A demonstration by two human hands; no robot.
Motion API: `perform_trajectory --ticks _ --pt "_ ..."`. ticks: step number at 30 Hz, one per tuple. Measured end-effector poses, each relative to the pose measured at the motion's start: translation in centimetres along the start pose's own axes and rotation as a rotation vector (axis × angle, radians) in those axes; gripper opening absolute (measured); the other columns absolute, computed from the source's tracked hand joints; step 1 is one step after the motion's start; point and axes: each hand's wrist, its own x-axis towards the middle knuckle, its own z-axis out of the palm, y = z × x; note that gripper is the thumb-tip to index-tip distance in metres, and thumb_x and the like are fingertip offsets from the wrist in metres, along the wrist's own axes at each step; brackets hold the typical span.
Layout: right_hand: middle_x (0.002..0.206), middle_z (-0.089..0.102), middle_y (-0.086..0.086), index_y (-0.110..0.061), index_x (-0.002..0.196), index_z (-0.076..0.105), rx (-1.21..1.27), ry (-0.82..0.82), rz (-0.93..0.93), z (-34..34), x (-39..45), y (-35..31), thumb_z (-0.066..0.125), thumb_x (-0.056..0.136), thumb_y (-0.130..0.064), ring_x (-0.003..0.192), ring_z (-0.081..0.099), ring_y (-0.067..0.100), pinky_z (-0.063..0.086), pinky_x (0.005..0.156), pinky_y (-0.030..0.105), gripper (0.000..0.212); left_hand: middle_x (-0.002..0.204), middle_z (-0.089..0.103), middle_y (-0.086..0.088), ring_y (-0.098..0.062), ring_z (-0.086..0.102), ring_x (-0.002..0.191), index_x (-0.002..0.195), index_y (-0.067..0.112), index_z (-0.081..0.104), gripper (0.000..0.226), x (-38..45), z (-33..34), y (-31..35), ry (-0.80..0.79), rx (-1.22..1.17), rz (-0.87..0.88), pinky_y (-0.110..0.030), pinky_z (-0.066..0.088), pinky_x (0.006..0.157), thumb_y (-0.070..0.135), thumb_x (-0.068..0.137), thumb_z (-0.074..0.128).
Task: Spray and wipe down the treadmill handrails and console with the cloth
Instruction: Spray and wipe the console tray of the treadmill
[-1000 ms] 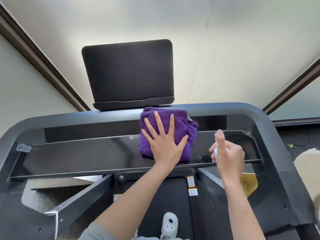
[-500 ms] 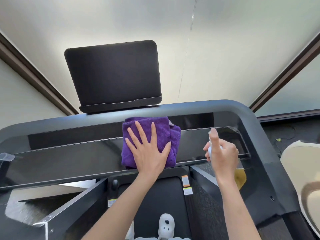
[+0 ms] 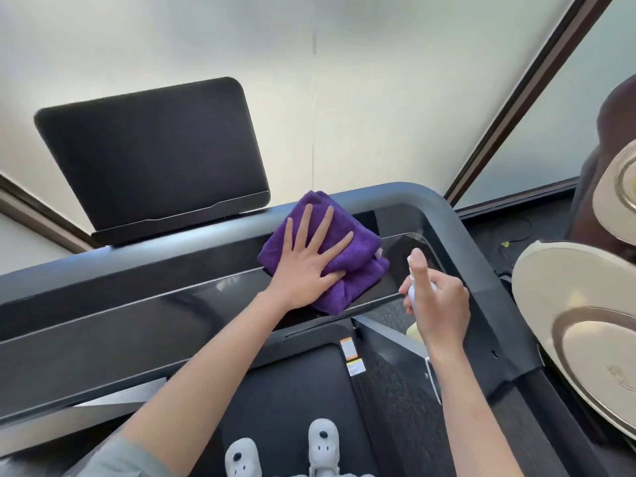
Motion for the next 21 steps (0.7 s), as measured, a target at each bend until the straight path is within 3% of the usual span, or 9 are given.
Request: perform_trajectory --ticks 4,7,12,16,21 --pt "0.045 0.058 -0.001 -0.019 0.048 0.059 0.014 -0.004 0.002 0.7 -0.4 -0.1 0.025 0.072 -0.086 0.058 0.061 0.021 0.037 0.061 0.029 0.079 0.162 -0.019 0.003 -0.028 -0.036 0.141 0.149 0.052 0.009 0.064 -2.5 -0.8 -1.3 -0.045 -0.073 -0.026 -0.050 -0.027 0.111 0.074 0.089 0.015" --pt "0.047 0.058 0.002 -0.020 0.048 0.058 0.025 0.013 0.020 1.0 -0.3 -0.1 0.025 0.072 -0.087 0.061 0.062 0.024 0.040 0.062 0.029 0.079 0.163 -0.012 0.004 -0.030 -0.030 0.144 0.148 0.054 0.014 0.058 -0.9 -0.1 0.3 -0.008 -0.025 0.006 -0.054 -0.022 0.113 0.069 0.093 0.004" --pt "0.044 0.058 -0.004 -0.022 0.047 0.057 0.048 0.046 0.077 0.5 0.3 0.6 0.026 0.073 -0.087 0.058 0.063 0.027 0.049 0.069 0.037 0.077 0.164 -0.003 0.005 -0.029 -0.021 0.147 0.146 0.054 0.027 0.055 4.9 0.9 2.5 -0.003 0.030 0.172 -0.054 -0.019 0.114 0.065 0.095 0.011" --pt "0.043 0.057 -0.003 -0.020 0.048 0.058 0.049 0.075 0.094 0.1 0.8 0.8 0.027 0.075 -0.086 0.054 0.062 0.026 0.052 0.068 0.039 0.077 0.164 -0.004 0.002 -0.033 -0.019 0.147 0.147 0.051 0.028 0.061 6.7 0.8 4.3 0.001 0.092 0.157 -0.051 -0.025 0.112 0.068 0.091 0.011" --pt "0.043 0.057 -0.003 -0.019 0.047 0.058 0.065 0.085 0.116 0.5 1.0 1.0 0.029 0.077 -0.083 0.058 0.063 0.027 0.050 0.074 0.038 0.077 0.164 0.002 0.004 -0.031 -0.016 0.149 0.144 0.051 0.036 0.057 2.7 0.6 2.1 0.035 -0.007 0.121 -0.055 -0.016 0.115 0.068 0.092 0.021"
